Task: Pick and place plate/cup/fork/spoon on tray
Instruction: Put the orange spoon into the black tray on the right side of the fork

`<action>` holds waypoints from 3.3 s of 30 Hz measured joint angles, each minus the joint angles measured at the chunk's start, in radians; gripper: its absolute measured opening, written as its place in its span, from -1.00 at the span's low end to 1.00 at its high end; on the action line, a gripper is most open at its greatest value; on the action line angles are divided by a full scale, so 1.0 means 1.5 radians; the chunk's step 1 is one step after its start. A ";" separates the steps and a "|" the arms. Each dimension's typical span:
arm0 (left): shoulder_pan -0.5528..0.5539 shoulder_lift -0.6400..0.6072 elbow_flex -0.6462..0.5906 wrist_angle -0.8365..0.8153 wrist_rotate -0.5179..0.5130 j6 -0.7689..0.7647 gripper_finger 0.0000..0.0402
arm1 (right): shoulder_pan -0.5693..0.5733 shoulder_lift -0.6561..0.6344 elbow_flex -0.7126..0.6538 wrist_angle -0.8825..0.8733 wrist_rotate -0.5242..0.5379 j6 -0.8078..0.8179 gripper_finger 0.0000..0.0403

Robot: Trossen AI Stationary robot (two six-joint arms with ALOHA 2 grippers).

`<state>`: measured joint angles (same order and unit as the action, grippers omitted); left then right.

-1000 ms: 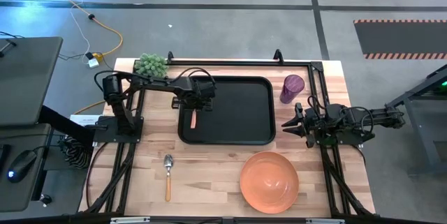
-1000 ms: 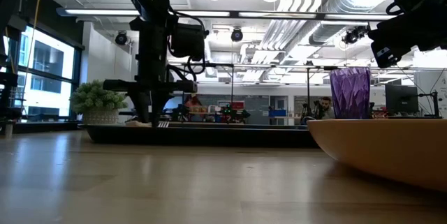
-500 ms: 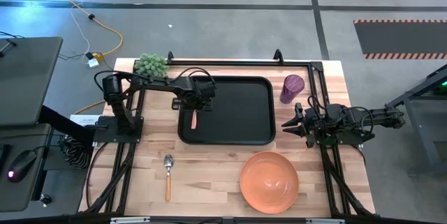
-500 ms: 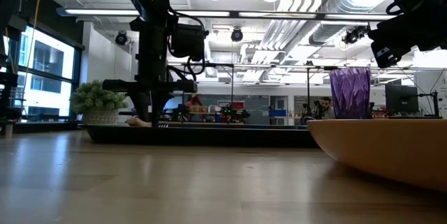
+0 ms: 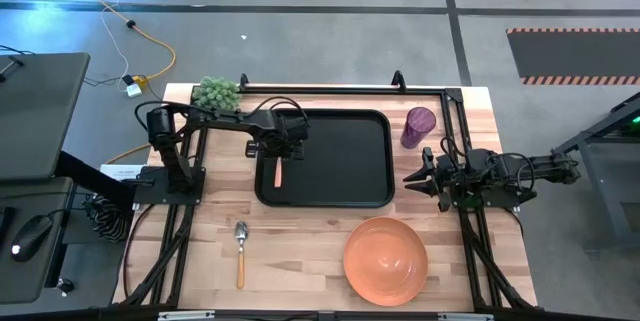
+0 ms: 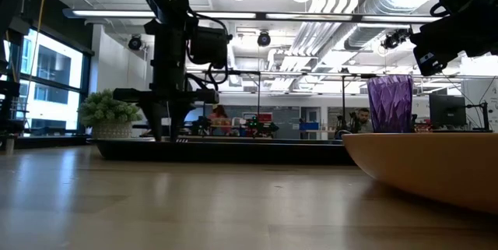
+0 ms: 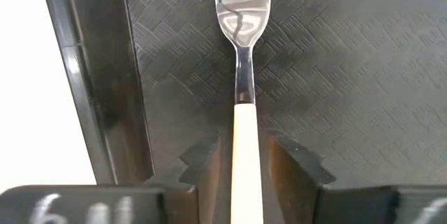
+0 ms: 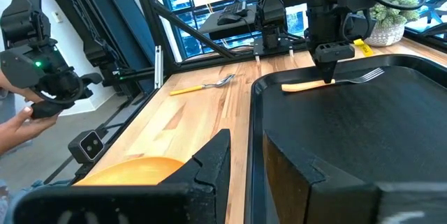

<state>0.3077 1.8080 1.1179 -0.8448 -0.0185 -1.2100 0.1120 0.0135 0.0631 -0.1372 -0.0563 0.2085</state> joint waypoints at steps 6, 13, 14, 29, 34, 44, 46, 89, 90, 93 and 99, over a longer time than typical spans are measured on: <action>0.000 -0.002 0.000 0.000 0.000 0.000 -0.35 | 0.000 0.000 0.000 0.000 0.000 0.000 -0.61; -0.040 -0.057 -0.001 -0.028 -0.016 0.003 -0.38 | 0.000 0.000 0.000 0.000 0.000 0.000 -0.61; -0.055 -0.069 -0.001 -0.036 -0.022 -0.004 -0.38 | 0.000 0.000 0.000 0.000 0.000 0.000 -0.61; -0.428 -0.113 0.000 -0.114 -0.079 -0.363 -0.39 | 0.000 0.000 0.000 0.000 0.000 0.000 -0.61; -0.536 -0.113 0.000 -0.126 -0.049 -0.509 -0.39 | 0.000 0.000 0.000 0.000 0.000 0.000 -0.61; -0.668 -0.104 0.000 -0.118 0.001 -0.690 -0.39 | 0.000 0.000 0.000 0.000 0.000 0.000 -0.61; -0.678 -0.088 0.000 -0.116 0.025 -0.709 -0.39 | 0.000 0.000 0.000 0.000 0.000 0.000 -0.61; -0.690 0.033 -0.023 -0.017 0.063 -0.745 -0.85 | 0.000 0.000 0.000 0.000 0.000 0.000 -0.61; -0.689 0.033 -0.020 -0.019 0.062 -0.745 -0.85 | 0.000 0.000 0.000 0.000 0.000 0.000 -0.61; -0.683 0.035 -0.004 -0.030 0.059 -0.739 -0.85 | 0.000 0.000 0.000 0.000 0.000 0.000 -0.61; -0.656 0.038 0.024 -0.070 0.028 -0.705 -0.83 | 0.000 0.000 0.000 0.000 0.000 0.000 -0.61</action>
<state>-0.6766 1.8647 1.1533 -0.9493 0.0231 -2.2679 0.1120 0.0139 0.0631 -0.1375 -0.0563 0.2082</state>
